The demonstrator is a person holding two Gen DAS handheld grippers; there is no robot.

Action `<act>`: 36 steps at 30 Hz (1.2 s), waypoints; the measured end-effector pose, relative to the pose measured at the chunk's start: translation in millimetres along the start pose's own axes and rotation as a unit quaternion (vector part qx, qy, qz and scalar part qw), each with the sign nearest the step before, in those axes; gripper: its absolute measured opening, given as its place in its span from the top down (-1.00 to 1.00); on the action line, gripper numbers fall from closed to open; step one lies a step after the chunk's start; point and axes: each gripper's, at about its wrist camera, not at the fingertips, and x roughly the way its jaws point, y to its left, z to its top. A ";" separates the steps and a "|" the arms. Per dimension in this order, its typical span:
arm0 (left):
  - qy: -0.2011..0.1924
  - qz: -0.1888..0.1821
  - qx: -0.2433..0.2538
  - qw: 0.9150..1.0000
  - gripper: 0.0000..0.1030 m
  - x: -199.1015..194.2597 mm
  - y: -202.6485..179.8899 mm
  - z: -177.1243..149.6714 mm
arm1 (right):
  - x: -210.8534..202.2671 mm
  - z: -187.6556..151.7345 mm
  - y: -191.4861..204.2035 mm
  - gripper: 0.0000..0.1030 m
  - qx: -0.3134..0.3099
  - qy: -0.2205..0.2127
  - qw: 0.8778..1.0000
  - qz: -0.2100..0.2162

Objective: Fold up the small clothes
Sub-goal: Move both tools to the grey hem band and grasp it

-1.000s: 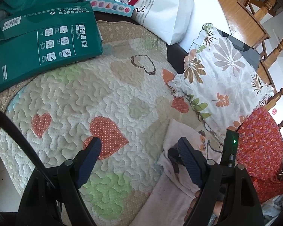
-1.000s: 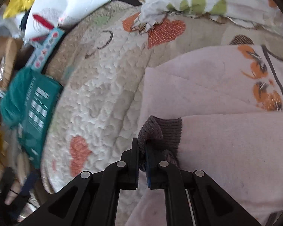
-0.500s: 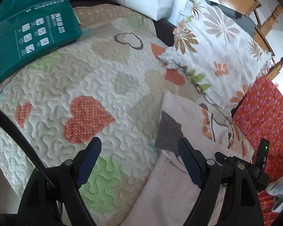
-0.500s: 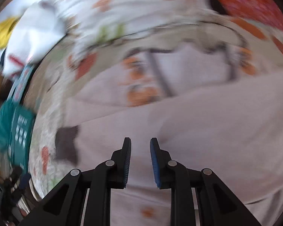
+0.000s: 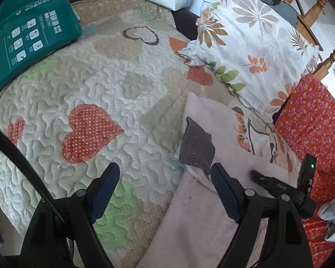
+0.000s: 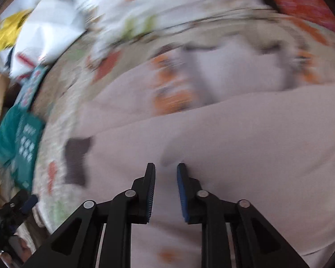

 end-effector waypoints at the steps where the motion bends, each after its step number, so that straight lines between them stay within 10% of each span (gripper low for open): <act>1: -0.001 0.001 0.001 1.000 -0.60 -0.3 -1.1 -0.1 | -10.1 2.1 -20.9 0.97 0.021 -0.009 1.000 0.000; 6: 0.002 -0.001 0.004 1.000 -0.60 1.9 -3.6 -3.2 | -60.4 -1.5 -121.2 1.00 0.110 -0.049 0.980 -0.155; 9: 0.007 0.008 0.016 1.000 -0.60 5.6 -6.1 -7.1 | -90.6 -14.6 -154.7 0.96 0.155 -0.064 0.973 -0.160; 12: 0.015 0.011 0.030 0.999 -0.60 8.7 -6.9 -13.9 | -111.6 -28.7 -147.8 0.50 0.126 -0.072 0.972 -0.185; 19: 0.064 -0.014 0.056 0.996 -0.60 28.0 4.8 -39.2 | -132.5 -111.0 -164.9 0.28 0.171 -0.051 0.983 -0.037; 26: 0.085 -0.074 0.064 0.992 -0.59 33.3 15.5 -63.2 | -130.7 -184.2 -172.4 0.26 0.230 -0.055 0.965 0.109; 31: 0.120 -0.143 0.032 0.982 -0.15 23.8 27.2 -94.8 | -130.4 -228.7 -172.2 0.26 0.266 -0.042 0.937 0.221; 36: 0.144 -0.151 0.028 0.977 0.00 8.5 30.3 -133.2 | -122.0 -265.4 -152.7 0.26 0.253 -0.016 0.933 0.254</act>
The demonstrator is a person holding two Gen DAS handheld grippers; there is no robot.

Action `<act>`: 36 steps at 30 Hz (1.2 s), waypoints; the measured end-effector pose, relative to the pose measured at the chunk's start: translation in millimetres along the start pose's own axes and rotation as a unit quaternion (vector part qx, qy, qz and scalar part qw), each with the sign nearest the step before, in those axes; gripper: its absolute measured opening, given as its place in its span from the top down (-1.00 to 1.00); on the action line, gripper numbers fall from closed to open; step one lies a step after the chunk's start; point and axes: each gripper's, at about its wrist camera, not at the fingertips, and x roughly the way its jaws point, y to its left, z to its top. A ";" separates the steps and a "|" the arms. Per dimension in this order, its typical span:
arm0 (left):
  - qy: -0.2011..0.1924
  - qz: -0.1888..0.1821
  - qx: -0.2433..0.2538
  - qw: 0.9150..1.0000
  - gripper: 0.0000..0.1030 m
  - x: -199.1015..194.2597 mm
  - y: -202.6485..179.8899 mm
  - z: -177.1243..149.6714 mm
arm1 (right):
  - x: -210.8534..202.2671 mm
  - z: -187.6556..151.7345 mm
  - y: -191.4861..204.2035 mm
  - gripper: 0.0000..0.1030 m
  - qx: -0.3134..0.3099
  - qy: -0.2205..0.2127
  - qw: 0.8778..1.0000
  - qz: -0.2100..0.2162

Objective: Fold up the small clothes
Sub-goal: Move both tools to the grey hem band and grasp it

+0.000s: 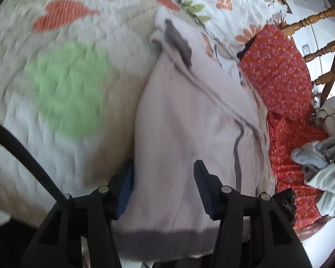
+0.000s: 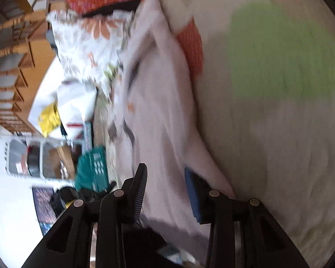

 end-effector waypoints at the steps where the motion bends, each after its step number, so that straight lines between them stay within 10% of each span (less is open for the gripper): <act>1: -0.001 0.006 0.005 1.000 0.00 -2.3 -2.3 -10.0 | 0.5 -8.7 -0.1 0.26 -0.005 0.003 1.000 0.000; 13: 0.019 0.051 0.043 0.998 -0.01 -5.2 -14.9 -72.8 | -8.6 -46.0 10.9 0.26 -0.060 -0.008 0.997 -0.041; 19: -0.052 0.029 -0.012 0.998 -0.25 -41.2 6.4 -58.4 | -59.0 -39.2 20.4 -0.09 -0.104 -0.112 0.975 -0.161; 26: -0.037 0.004 -0.088 0.995 -0.47 -31.1 41.1 -45.4 | -37.9 -39.2 9.1 -0.16 -0.084 -0.067 0.987 -0.123; 32: -0.017 0.007 -0.033 0.999 -0.52 -25.0 25.2 -50.5 | -29.7 -43.7 -1.3 -0.16 -0.064 -0.038 0.995 -0.059; 36: 0.024 -0.030 -0.026 0.999 0.00 -15.4 19.6 -62.3 | -33.0 -52.2 -12.8 -0.16 -0.053 -0.026 0.998 -0.038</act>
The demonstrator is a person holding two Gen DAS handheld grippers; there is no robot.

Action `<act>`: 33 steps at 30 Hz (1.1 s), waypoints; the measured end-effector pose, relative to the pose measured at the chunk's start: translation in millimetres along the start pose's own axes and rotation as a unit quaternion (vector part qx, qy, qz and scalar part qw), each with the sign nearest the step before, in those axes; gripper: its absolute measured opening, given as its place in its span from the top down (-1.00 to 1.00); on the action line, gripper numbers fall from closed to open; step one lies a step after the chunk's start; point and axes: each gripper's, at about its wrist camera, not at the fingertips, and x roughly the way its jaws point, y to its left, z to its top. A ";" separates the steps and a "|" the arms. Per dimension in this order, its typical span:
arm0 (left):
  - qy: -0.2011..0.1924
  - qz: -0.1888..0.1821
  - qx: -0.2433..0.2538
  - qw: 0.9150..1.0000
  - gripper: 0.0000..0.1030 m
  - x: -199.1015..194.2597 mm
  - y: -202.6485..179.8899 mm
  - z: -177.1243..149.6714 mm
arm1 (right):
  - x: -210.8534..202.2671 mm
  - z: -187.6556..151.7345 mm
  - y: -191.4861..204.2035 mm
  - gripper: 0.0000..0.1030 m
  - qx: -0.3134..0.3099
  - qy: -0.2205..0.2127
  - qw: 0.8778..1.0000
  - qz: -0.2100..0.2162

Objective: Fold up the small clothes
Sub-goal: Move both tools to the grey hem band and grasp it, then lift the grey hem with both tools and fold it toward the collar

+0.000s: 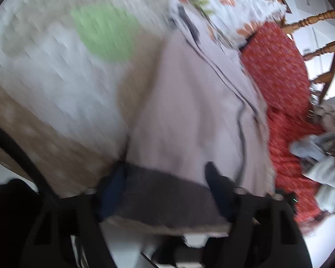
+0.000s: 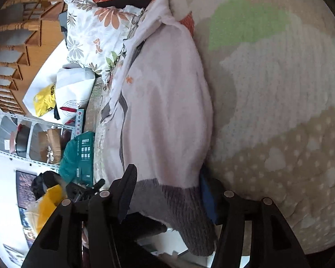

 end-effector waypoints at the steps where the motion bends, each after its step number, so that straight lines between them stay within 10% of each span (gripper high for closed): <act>1: 0.018 -0.009 -0.005 1.000 0.09 6.9 0.1 -2.9 | 2.7 -1.6 2.8 -0.16 -0.001 0.006 1.000 0.003; 14: 0.008 0.023 -0.002 1.000 0.09 8.2 0.1 -18.7 | 22.6 -27.1 19.3 -0.12 -0.038 0.038 0.999 -0.011; 16: 0.006 0.035 0.003 0.999 0.09 12.2 -5.1 -19.0 | 24.7 -29.2 24.8 0.00 -0.057 0.035 0.997 -0.036; 18: 0.006 0.061 0.020 0.998 0.18 14.3 -12.5 -20.2 | 28.3 -31.2 30.7 0.53 -0.074 0.028 0.994 -0.074; 20: 0.005 0.102 0.034 0.994 0.69 13.9 -18.2 -19.0 | 27.4 -31.3 28.9 0.82 -0.077 0.026 0.992 -0.095; 33: -0.046 0.051 0.026 0.997 0.87 -75.1 -11.4 -55.7 | -16.6 -78.4 31.0 0.86 -0.060 0.059 0.995 -0.046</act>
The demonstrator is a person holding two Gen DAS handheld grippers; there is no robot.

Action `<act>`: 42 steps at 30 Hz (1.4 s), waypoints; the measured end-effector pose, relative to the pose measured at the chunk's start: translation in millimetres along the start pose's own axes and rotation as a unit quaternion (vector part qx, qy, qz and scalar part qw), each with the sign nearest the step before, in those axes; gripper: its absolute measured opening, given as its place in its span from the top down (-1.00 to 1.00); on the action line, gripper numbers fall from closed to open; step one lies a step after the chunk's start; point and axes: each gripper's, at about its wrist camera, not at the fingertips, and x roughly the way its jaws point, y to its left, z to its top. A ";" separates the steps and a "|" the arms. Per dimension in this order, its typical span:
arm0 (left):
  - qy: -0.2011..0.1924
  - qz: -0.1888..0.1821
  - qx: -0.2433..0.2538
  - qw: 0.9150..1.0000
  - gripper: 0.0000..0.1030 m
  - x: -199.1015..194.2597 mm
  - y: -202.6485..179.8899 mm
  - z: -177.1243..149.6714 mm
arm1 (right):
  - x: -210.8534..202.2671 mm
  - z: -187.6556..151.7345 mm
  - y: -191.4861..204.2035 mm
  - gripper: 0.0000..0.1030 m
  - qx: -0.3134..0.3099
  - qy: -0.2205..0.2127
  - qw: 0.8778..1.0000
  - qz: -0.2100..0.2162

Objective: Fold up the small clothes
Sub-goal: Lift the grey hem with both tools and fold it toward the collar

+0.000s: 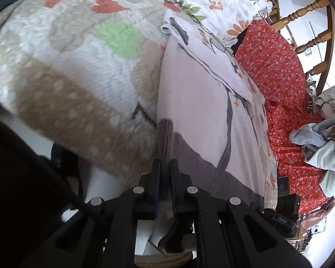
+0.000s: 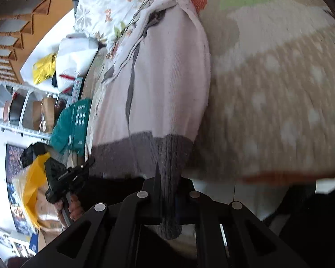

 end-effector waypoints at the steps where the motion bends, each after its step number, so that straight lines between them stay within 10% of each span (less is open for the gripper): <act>1: 0.000 0.002 -0.005 1.000 0.87 -2.5 4.1 -2.8 | 1.0 -0.5 3.2 0.86 -0.006 0.002 1.000 -0.003; 10: -0.043 0.010 -0.008 0.999 0.91 -16.3 -4.8 24.7 | 10.4 23.9 55.8 0.85 -0.095 0.009 0.995 -0.036; 15: -0.031 0.033 -0.029 0.999 -0.07 0.1 0.4 30.3 | 11.1 38.4 63.1 0.85 -0.104 -0.001 0.993 -0.056; 21: -0.014 0.131 -0.017 0.991 -0.10 43.3 20.5 28.0 | 1.9 50.8 54.9 0.85 -0.092 -0.011 0.995 -0.047; 26: 0.021 0.084 -0.001 0.996 -0.38 77.9 18.1 23.1 | 16.2 55.4 52.5 0.85 -0.090 0.002 0.995 -0.038; 29: 0.052 0.114 0.033 0.992 -0.25 96.4 10.0 19.3 | 23.5 57.7 50.8 0.84 -0.088 0.003 0.996 -0.032; 31: 0.051 0.112 0.041 0.992 0.26 90.6 7.4 19.6 | 25.1 58.8 52.8 0.85 -0.091 0.003 0.995 -0.030; 32: 0.051 0.092 0.034 0.994 0.86 86.5 8.8 19.8 | 24.7 59.4 54.6 0.84 -0.095 0.003 0.995 -0.031; 42: -0.038 -0.004 0.022 0.999 0.87 13.0 -37.2 73.2 | -7.2 100.7 106.2 0.84 -0.142 -0.031 0.989 -0.019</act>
